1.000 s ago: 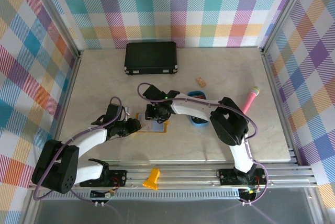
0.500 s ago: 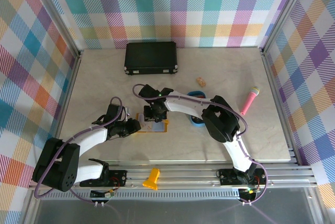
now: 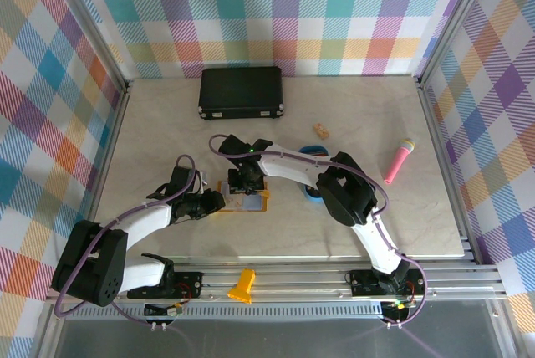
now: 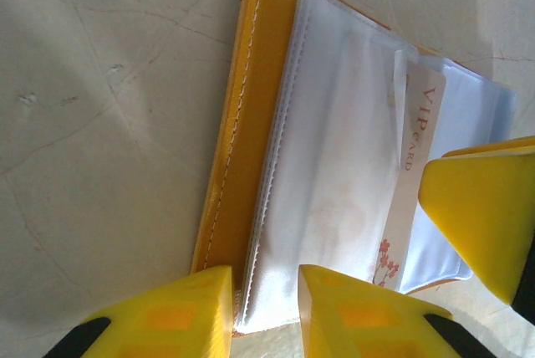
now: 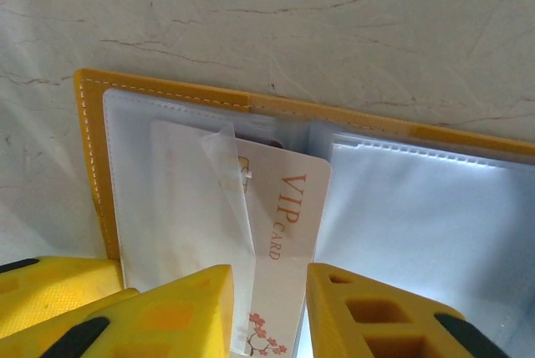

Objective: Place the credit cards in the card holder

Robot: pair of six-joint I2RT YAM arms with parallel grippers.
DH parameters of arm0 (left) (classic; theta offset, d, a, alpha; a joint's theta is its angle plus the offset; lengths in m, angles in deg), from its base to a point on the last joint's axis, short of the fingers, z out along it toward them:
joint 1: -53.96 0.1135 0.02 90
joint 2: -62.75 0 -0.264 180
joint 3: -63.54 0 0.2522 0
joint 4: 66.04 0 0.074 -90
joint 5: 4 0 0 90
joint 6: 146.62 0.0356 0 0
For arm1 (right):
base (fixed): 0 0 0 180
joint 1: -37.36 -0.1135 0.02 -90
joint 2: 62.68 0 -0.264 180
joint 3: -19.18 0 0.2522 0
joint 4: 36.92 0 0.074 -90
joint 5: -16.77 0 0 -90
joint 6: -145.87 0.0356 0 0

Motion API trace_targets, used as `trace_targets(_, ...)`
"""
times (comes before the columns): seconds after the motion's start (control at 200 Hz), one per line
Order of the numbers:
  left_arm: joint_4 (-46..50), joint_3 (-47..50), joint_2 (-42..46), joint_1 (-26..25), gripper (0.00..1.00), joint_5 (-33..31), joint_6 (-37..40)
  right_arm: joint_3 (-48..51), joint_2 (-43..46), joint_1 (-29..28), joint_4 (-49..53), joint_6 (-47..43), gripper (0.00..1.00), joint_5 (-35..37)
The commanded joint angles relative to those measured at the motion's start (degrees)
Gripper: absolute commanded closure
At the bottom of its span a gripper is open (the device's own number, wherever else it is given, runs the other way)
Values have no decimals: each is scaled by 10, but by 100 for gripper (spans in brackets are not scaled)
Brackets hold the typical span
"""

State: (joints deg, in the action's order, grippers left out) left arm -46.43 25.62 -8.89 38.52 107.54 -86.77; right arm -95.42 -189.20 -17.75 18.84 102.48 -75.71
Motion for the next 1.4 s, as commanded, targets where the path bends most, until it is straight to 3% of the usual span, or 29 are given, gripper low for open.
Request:
trace_targets(0.0, 10, 0, -1, 8, 73, 6, 8, -11, -14, 2, 12, -7, 71, -11)
trace_targets(0.255, 10, 0, -2, 7, 73, 8, 9, -9, -12, 2, 18, -9, 68, 5)
trace_targets(1.395, 10, 2, 1, 8, 72, 5, 9, -2, -12, 1, -62, -17, 73, -73)
